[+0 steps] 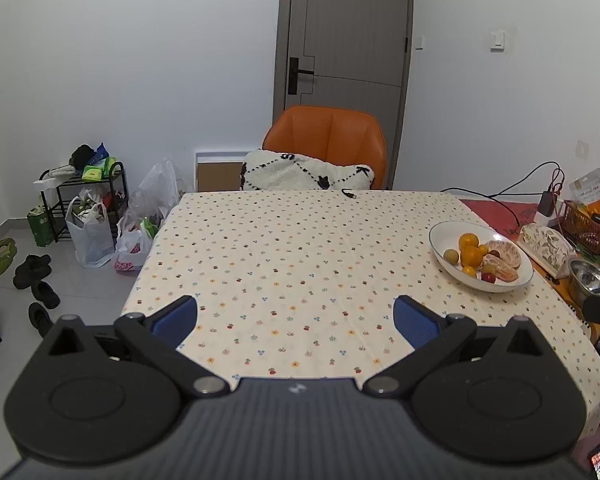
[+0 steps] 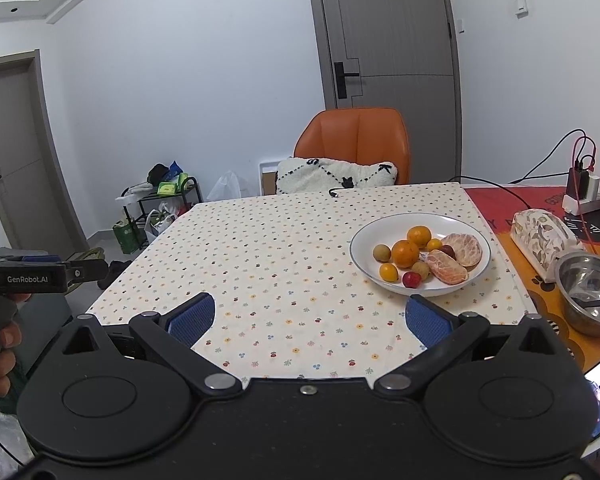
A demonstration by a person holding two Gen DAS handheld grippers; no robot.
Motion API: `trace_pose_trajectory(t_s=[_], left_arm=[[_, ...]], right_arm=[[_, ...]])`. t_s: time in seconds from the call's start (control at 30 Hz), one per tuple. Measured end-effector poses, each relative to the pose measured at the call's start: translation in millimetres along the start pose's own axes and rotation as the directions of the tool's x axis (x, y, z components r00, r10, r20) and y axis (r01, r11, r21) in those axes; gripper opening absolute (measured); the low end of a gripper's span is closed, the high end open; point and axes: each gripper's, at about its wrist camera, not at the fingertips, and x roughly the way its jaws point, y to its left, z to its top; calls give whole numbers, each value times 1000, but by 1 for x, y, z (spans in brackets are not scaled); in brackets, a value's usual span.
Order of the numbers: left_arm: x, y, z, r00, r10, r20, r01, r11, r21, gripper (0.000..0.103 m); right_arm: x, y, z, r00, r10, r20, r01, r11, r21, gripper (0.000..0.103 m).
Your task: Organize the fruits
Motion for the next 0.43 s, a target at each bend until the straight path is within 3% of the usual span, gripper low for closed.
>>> trace_pose_trajectory(t_s=[0.43], left_arm=[[1,-2,-2,1000,-10,1,10,1000,9,103]], right_arm=[[1,-4,0,1000,-9,1,9,1000,9,103]])
